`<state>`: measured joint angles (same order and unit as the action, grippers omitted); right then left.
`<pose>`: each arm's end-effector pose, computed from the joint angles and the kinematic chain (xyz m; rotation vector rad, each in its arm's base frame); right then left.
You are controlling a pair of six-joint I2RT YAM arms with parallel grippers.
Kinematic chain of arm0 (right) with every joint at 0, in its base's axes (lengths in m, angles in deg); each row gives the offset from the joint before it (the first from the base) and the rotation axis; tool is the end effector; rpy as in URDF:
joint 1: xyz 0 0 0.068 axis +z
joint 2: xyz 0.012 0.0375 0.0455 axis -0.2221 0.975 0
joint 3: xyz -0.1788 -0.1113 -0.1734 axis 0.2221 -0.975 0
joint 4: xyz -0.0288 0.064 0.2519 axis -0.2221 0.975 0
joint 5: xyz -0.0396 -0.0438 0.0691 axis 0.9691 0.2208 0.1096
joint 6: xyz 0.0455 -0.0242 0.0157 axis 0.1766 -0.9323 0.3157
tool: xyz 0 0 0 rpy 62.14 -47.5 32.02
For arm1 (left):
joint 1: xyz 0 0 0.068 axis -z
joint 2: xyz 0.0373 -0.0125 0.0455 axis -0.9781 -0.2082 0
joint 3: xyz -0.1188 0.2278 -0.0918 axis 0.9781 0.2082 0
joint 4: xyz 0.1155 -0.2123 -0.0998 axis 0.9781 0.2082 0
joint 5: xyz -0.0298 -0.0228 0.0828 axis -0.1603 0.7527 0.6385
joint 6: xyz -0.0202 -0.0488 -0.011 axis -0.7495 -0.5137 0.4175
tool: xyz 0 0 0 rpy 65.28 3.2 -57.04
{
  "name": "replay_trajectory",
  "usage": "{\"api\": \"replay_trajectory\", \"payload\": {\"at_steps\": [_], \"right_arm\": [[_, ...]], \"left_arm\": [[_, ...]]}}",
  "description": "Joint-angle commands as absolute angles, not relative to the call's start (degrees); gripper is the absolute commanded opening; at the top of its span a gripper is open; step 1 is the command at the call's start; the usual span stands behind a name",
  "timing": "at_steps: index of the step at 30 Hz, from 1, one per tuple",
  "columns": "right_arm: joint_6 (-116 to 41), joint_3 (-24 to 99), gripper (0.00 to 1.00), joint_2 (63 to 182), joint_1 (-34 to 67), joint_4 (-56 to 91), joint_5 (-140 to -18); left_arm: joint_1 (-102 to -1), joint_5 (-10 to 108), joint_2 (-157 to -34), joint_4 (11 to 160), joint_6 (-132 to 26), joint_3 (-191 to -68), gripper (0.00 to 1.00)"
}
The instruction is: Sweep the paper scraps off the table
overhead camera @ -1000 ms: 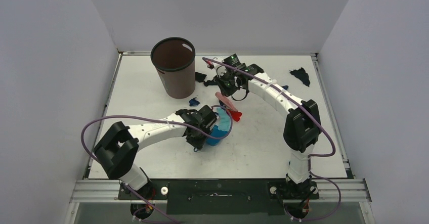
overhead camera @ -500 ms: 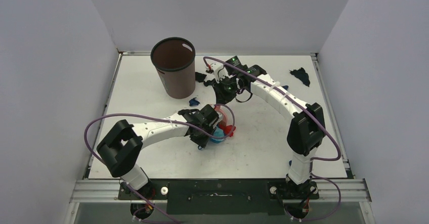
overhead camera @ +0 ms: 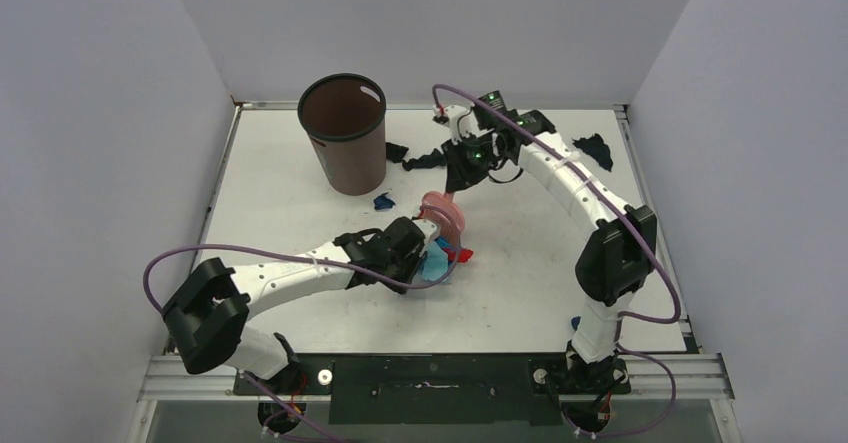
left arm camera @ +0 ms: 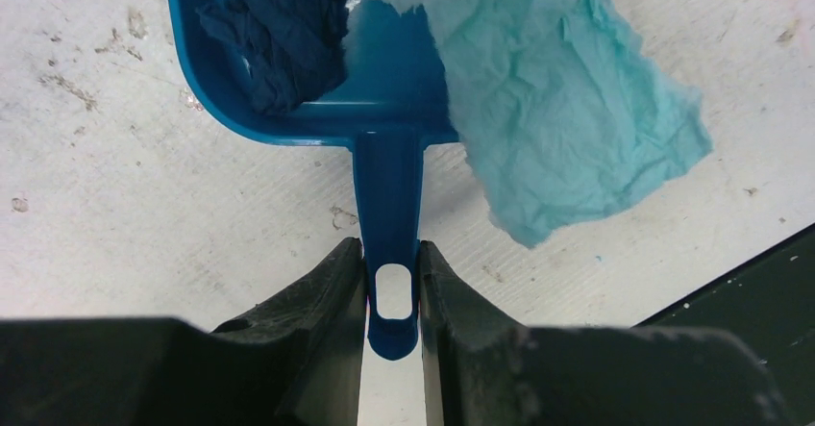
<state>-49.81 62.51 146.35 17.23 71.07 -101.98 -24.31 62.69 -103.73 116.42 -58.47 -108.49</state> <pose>0.3311 0.2125 0.3197 -0.9807 2.4107 0.8466 0.1693 -0.2245 0.1995 0.7994 2.5422 -0.2903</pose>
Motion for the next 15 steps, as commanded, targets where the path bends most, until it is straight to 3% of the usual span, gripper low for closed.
{"api": "replay_trajectory", "payload": {"at_steps": [1,15], "right_arm": [[-51.59,66.97,0.05,141.58,11.79,74.00,-106.60],[-49.18,71.98,0.05,136.13,1.72,72.14,-115.05]], "left_arm": [[-23.86,66.93,-99.52,109.10,-58.17,-107.62,0.00],[-23.71,66.97,-97.02,106.48,-57.41,-106.62,0.00]]}}
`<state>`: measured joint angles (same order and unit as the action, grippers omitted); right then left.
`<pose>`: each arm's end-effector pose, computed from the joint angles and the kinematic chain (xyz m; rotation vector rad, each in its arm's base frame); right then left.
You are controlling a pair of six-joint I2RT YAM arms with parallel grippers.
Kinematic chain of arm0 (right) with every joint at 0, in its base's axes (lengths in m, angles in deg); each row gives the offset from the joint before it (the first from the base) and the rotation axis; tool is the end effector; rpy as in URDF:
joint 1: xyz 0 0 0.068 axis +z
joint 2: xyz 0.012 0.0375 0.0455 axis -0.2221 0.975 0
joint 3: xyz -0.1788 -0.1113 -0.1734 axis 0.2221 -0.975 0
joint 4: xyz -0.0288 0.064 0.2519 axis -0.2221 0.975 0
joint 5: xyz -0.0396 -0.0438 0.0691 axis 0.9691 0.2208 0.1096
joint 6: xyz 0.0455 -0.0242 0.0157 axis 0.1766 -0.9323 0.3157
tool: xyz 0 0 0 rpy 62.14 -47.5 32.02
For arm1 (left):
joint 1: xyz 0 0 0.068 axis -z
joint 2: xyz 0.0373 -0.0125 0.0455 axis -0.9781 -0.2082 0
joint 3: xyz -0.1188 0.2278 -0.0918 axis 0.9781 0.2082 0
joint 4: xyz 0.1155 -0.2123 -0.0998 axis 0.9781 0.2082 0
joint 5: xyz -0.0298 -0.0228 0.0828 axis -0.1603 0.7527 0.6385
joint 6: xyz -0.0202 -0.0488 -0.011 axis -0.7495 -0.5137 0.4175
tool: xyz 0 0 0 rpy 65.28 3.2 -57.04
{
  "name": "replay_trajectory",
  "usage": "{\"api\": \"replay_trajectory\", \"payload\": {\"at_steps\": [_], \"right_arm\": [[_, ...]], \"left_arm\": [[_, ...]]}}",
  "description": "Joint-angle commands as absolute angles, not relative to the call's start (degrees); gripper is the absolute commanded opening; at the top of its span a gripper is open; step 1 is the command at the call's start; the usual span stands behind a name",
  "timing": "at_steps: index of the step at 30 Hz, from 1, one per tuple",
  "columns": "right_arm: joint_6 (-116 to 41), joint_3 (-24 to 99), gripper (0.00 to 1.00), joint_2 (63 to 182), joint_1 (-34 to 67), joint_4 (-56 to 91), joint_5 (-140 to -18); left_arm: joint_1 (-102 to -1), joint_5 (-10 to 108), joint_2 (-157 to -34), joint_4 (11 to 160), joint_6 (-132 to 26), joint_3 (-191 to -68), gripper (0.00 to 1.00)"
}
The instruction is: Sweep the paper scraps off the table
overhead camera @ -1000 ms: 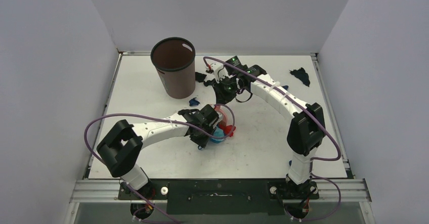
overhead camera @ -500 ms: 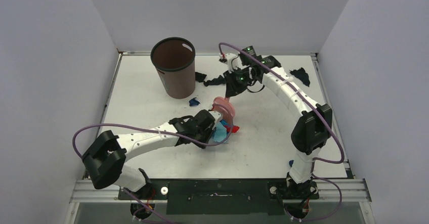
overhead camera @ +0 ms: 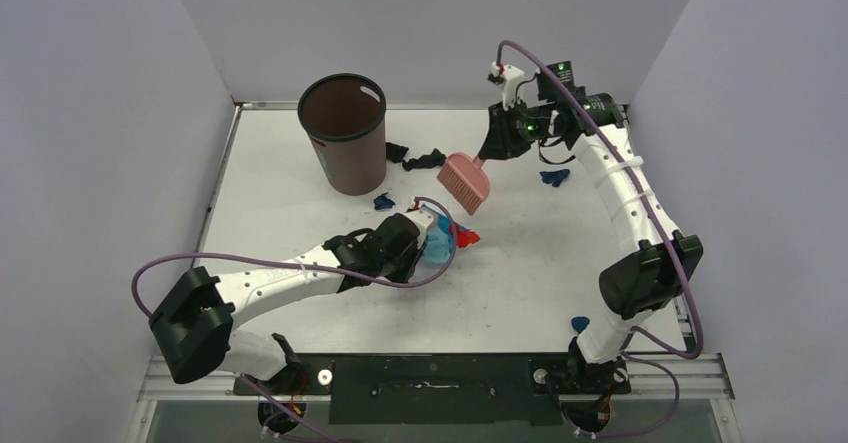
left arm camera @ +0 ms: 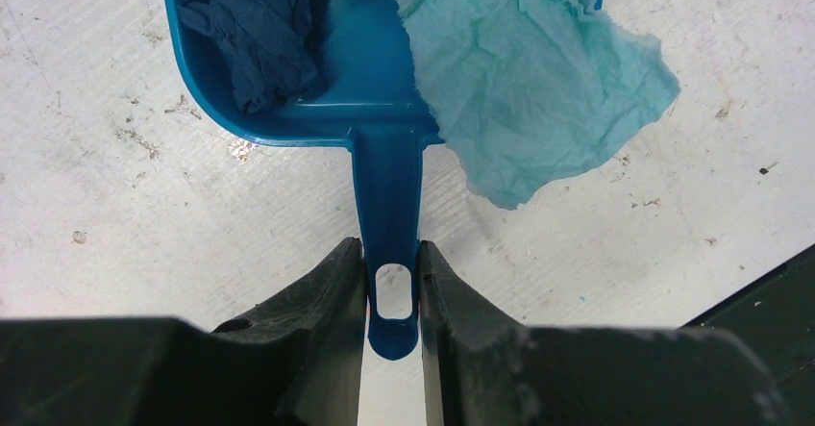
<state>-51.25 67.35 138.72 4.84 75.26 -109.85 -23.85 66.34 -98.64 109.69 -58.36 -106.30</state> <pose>0.3311 0.1287 0.3904 -0.7948 2.2526 0.9013 0.1669 -0.2211 0.2183 0.7214 2.3817 -0.3412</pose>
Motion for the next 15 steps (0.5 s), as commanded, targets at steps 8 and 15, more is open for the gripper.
{"api": "replay_trajectory", "payload": {"at_steps": [8,15], "right_arm": [[-44.66,53.93,0.05,126.98,-6.17,59.80,-105.06],[-42.42,40.80,0.05,121.34,-10.54,51.15,-106.22]], "left_arm": [[-23.56,67.58,-93.32,106.63,-57.27,-105.58,0.00],[-23.56,67.57,-91.44,108.81,-57.29,-107.45,0.00]]}}
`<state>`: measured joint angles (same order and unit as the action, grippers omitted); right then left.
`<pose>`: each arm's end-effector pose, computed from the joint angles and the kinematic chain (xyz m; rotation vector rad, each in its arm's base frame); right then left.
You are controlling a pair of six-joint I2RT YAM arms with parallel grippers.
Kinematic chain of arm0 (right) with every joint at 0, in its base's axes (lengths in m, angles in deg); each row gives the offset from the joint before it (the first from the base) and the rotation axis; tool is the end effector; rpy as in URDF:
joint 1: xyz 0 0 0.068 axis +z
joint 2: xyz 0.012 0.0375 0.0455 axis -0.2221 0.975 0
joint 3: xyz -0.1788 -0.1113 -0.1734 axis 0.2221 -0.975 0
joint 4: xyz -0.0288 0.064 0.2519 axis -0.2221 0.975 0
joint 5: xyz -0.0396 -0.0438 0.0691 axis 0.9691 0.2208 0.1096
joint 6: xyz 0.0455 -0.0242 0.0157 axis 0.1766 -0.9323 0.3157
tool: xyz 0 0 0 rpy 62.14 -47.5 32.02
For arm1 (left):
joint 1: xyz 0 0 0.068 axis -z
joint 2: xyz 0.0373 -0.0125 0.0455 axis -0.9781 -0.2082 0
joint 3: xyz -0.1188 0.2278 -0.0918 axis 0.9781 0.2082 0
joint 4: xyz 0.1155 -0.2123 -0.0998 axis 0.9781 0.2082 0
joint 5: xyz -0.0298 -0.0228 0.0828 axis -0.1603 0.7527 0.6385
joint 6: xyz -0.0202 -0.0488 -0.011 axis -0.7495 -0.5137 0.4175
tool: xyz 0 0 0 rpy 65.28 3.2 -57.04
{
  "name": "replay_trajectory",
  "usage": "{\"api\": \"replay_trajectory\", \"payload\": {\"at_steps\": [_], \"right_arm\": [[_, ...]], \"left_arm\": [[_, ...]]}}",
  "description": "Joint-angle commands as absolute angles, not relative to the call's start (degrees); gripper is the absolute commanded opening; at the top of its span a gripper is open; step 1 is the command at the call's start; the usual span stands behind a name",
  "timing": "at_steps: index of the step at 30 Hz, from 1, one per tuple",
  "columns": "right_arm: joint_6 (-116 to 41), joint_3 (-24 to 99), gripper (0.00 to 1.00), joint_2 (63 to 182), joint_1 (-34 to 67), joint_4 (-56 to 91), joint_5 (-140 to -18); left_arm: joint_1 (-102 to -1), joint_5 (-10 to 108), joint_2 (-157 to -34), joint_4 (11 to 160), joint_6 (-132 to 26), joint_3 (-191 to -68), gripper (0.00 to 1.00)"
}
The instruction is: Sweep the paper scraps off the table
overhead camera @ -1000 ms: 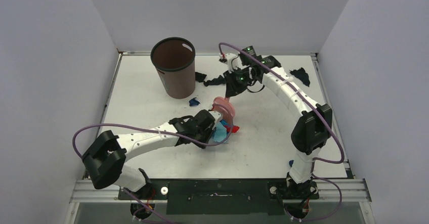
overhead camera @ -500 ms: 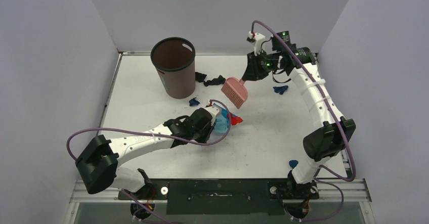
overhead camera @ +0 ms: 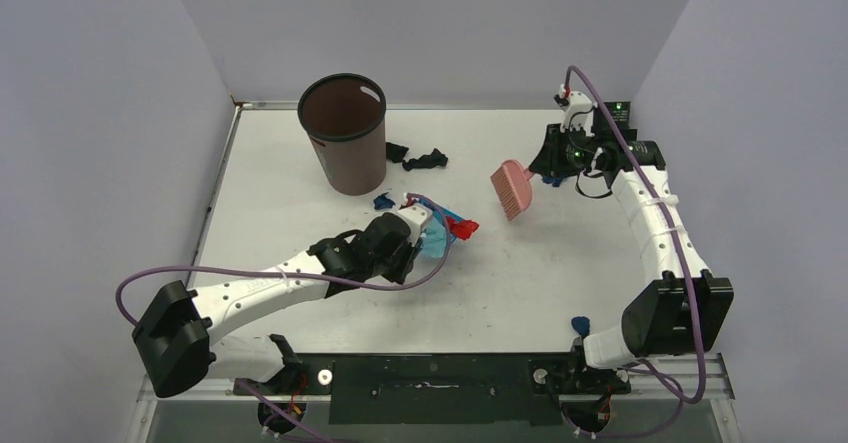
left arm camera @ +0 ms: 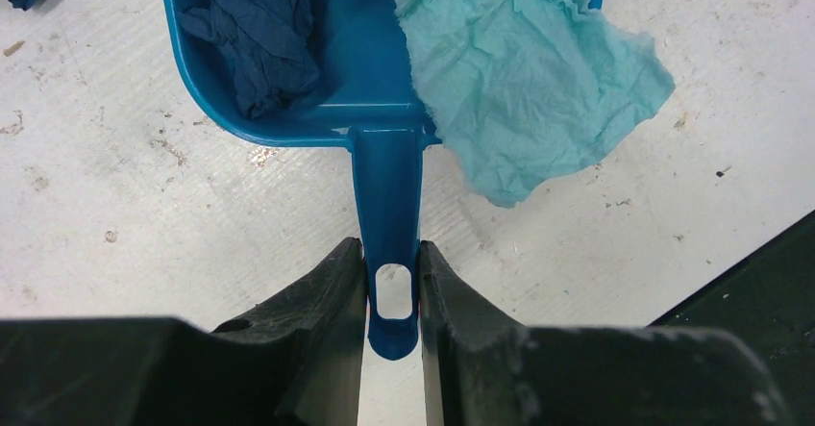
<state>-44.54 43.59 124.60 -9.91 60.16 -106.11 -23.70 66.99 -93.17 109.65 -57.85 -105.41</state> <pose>0.3087 0.0360 0.3560 -0.3559 2.2643 0.7310 0.1590 -0.2107 0.2374 0.6986 2.3080 -0.3810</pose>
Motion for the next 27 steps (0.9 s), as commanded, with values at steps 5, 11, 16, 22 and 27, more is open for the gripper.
{"api": "replay_trajectory", "payload": {"at_steps": [5,11,16,22,27], "right_arm": [[-41.81,36.91,0.05,121.80,-10.91,49.64,-110.12],[-39.84,26.46,0.05,116.49,-10.92,38.01,-114.09],[-40.98,20.01,0.05,113.00,-11.01,32.16,-120.43],[-41.10,14.42,0.05,111.42,-11.13,26.06,-126.45],[-41.45,11.64,0.05,110.14,-11.90,25.18,-126.98]], "left_arm": [[-23.66,68.21,-91.62,112.63,-57.69,-111.61,0.00],[-23.81,68.73,-90.41,116.93,-57.51,-116.96,0.00],[-25.65,69.40,-91.00,121.42,-57.47,-123.23,0.00],[-31.41,63.35,-91.34,122.82,-58.61,-130.11,0.00],[-37.29,58.49,-92.36,119.95,-59.85,-134.73,0.00]]}}
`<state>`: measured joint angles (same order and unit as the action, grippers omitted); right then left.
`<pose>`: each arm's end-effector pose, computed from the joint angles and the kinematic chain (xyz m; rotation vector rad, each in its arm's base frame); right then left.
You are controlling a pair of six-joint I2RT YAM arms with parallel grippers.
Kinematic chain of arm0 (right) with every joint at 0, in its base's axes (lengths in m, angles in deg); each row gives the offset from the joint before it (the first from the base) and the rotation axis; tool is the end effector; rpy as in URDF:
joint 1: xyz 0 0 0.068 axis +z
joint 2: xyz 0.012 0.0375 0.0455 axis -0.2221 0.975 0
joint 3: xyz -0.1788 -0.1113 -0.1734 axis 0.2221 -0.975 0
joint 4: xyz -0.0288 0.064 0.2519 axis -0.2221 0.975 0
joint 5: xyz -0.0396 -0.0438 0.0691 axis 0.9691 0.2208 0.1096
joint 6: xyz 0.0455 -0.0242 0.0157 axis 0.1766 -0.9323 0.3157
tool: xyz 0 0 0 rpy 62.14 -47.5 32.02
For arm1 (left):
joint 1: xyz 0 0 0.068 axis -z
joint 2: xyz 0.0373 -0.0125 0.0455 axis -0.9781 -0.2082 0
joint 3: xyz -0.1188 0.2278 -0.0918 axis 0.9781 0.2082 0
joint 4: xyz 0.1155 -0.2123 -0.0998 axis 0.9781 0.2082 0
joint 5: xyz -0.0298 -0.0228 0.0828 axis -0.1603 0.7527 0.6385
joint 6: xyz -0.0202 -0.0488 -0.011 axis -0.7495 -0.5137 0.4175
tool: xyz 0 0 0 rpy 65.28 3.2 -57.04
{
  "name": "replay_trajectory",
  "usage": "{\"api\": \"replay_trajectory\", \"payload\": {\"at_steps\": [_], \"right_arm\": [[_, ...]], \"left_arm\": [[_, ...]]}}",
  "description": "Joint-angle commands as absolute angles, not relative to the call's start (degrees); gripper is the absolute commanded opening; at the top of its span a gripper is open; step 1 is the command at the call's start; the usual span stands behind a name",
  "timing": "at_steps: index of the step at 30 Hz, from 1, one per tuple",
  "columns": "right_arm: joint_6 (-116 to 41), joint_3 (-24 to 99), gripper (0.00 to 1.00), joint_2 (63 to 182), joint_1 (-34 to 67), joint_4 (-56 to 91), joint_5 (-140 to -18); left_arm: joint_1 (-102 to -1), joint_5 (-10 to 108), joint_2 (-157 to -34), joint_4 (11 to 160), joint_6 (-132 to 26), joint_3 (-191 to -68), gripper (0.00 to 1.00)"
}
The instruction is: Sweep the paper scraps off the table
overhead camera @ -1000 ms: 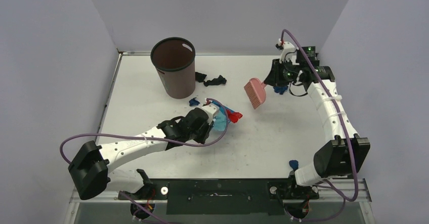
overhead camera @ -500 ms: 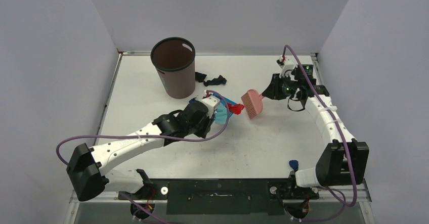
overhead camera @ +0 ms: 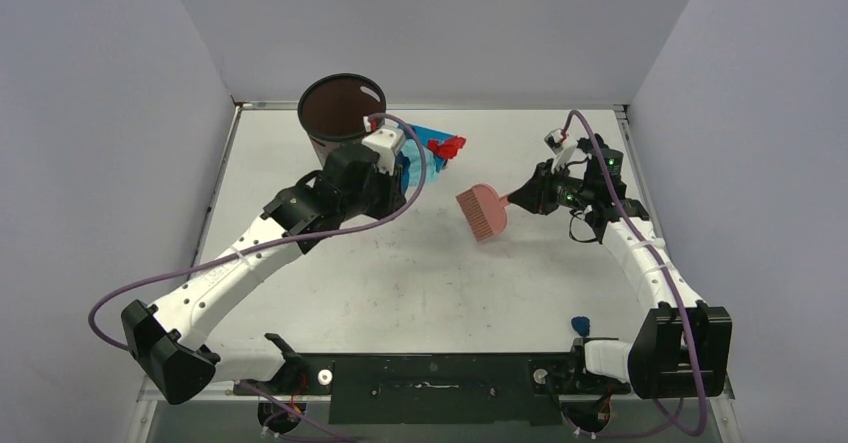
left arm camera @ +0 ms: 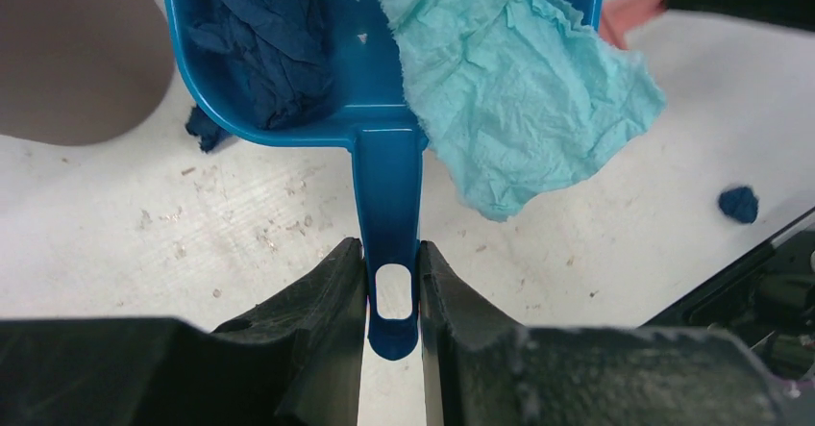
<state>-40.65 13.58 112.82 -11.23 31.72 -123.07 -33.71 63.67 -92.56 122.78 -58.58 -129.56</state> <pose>0.2664 0.0353 0.2828 -0.4740 2.0265 1.0230 0.1987 -0.1880 0.3611 0.4526 2.1803 -0.4796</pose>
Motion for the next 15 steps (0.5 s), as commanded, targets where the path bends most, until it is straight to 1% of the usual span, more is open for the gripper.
{"api": "replay_trajectory", "payload": {"at_steps": [1,5,9,12,15], "right_arm": [[-41.35,11.19,0.05,110.00,-11.89,25.02,-127.15],[-41.11,11.01,0.05,110.23,-12.42,25.40,-128.98],[-41.50,10.91,0.05,110.02,-12.57,25.59,-128.83],[-42.43,10.81,0.05,109.37,-12.58,26.17,-128.57],[-42.76,10.56,0.05,108.68,-12.65,26.23,-128.43]], "left_arm": [[-38.75,57.36,-92.91,118.87,-60.89,-135.68,0.00],[-44.62,47.69,-96.63,116.35,-64.98,-141.05,0.00],[-47.84,43.24,-99.32,112.98,-69.28,-145.31,0.00],[-50.70,39.02,-100.08,107.55,-74.69,-145.21,0.00],[-54.09,33.59,-99.86,99.48,-82.07,-141.37,0.00]]}}
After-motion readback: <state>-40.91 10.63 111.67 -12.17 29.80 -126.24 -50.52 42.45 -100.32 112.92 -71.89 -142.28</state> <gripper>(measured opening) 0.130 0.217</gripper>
